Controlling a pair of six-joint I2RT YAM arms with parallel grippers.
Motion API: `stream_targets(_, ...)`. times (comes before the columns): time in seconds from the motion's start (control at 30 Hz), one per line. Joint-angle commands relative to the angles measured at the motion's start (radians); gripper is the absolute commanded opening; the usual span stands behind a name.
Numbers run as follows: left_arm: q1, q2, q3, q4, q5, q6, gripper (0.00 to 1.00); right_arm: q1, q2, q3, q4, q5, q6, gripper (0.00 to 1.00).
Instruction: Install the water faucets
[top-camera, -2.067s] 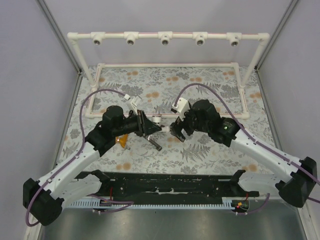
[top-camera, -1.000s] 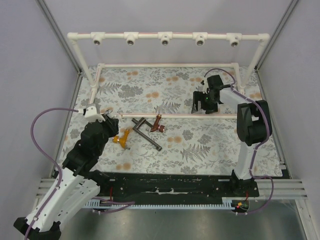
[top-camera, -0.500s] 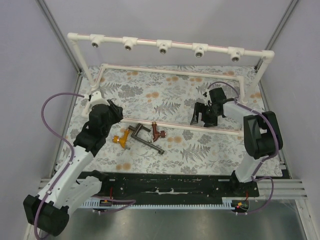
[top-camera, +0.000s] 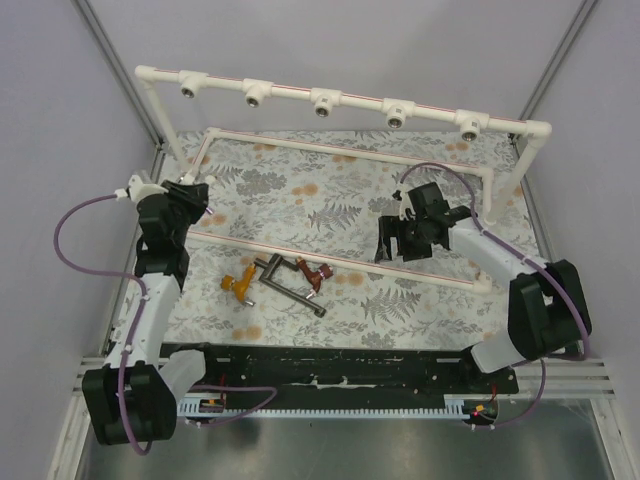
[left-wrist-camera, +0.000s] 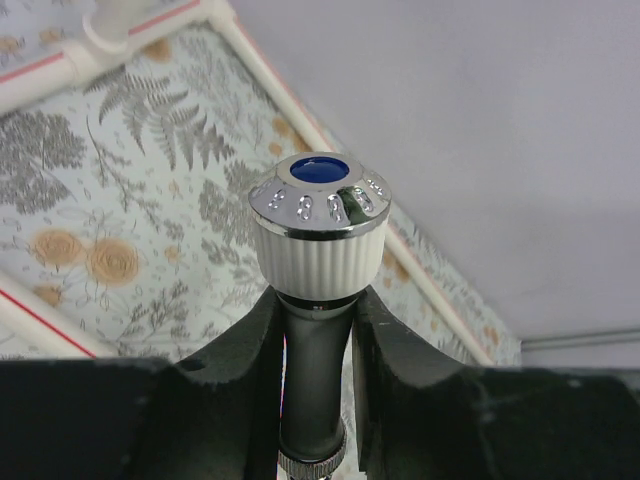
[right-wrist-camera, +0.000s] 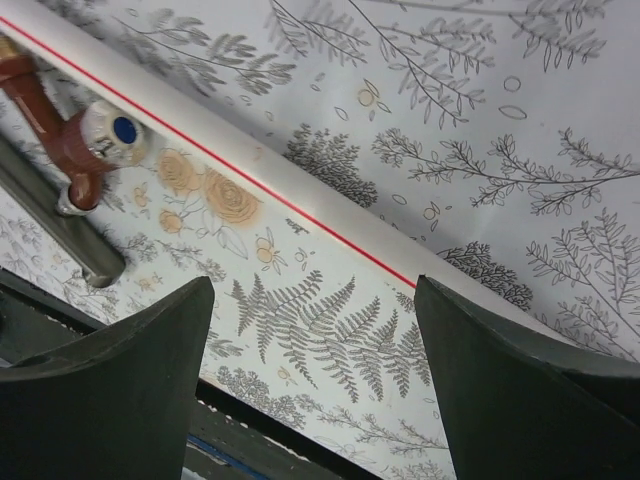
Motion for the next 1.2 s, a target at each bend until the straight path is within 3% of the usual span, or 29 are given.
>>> stream_targets(0.0, 0.098, 0.024, 0.018, 0.271, 0.088, -0.116, 0.02, 0.027, -0.122, 0.073, -0.026, 0.019, -0.091, 0.89)
stream_targets(0.4, 0.181, 0.301, 0.175, 0.702, 0.228, -0.434, 0.02, 0.093, -0.246, 0.267, -0.061, -0.036, -0.262, 0.91)
stream_targets(0.67, 0.181, 0.377, 0.241, 0.743, 0.231, -0.532, 0.02, 0.105, -0.122, 0.720, -0.355, -0.001, -0.474, 0.92)
stream_targets(0.9, 0.176, 0.439, 0.244, 0.803, 0.244, -0.650, 0.02, 0.066, 0.068, 1.164, -0.556, 0.366, -0.747, 0.98)
stream_targets(1.03, 0.161, 0.478, 0.256, 0.840, 0.263, -0.713, 0.02, -0.053, 0.154, 1.409, -0.618, 0.296, -0.847, 0.98)
stream_targets(1.17, 0.159, 0.450, 0.276, 0.768, 0.275, -0.667, 0.02, -0.108, 0.156, 1.386, -0.578, 0.188, -0.954, 0.98)
